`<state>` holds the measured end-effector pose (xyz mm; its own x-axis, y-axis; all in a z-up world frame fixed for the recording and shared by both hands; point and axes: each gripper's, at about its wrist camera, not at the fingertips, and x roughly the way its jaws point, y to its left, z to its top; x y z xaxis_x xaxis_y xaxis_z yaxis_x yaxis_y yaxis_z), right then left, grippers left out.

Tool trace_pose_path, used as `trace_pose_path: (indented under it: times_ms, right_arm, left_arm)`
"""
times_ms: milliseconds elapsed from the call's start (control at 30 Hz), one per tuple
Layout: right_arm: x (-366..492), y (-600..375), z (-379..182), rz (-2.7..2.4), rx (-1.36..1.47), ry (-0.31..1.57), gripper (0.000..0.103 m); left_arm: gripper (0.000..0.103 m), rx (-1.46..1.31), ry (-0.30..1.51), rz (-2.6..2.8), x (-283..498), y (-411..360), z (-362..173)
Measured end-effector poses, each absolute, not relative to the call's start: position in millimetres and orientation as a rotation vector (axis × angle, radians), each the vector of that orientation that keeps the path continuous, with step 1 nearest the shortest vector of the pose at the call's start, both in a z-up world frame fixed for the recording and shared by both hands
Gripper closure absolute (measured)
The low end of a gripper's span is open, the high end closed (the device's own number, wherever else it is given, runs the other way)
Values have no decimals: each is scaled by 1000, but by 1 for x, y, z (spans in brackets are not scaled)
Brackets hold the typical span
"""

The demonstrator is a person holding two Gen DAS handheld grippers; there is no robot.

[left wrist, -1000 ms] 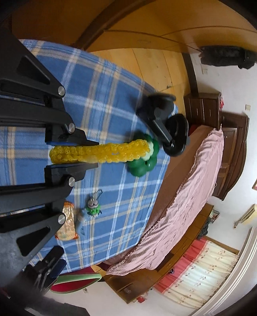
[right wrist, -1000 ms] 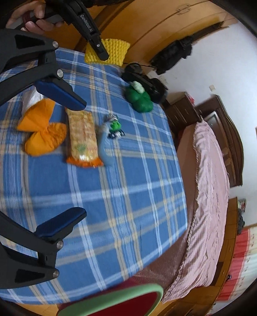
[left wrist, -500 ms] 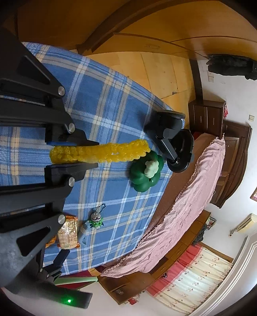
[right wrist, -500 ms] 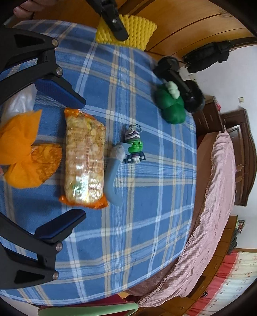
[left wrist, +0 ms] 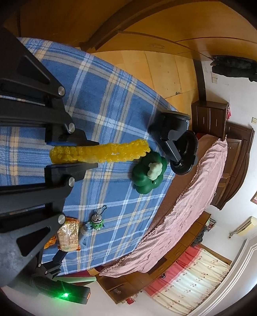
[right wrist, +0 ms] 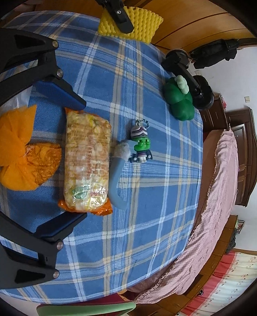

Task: Collect trash
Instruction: 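Move right tool to the clear snack bag while left tool holds the net, then grasp and lift the clear snack bag with the right tool, then carry the foam net and snack bag over the red bin with both tools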

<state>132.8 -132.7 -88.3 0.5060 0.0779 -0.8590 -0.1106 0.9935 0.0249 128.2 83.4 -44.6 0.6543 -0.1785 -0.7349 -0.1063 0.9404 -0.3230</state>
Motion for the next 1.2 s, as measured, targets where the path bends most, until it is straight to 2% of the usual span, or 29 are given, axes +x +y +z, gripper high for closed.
trace_pose_path:
  times_ms: [233,700,1200]
  right_arm:
    - [131,-146,-82,137,54,1039,11]
    - [100,-192,-27,155,169,866,11]
    - [66,-266,14,57,276,745,11]
  left_arm:
    - [91,-342,856,-59,123,74,-39]
    - [91,-304,826,-115,117,46,-19]
    - [91,-234,807,-273,114,-22,12]
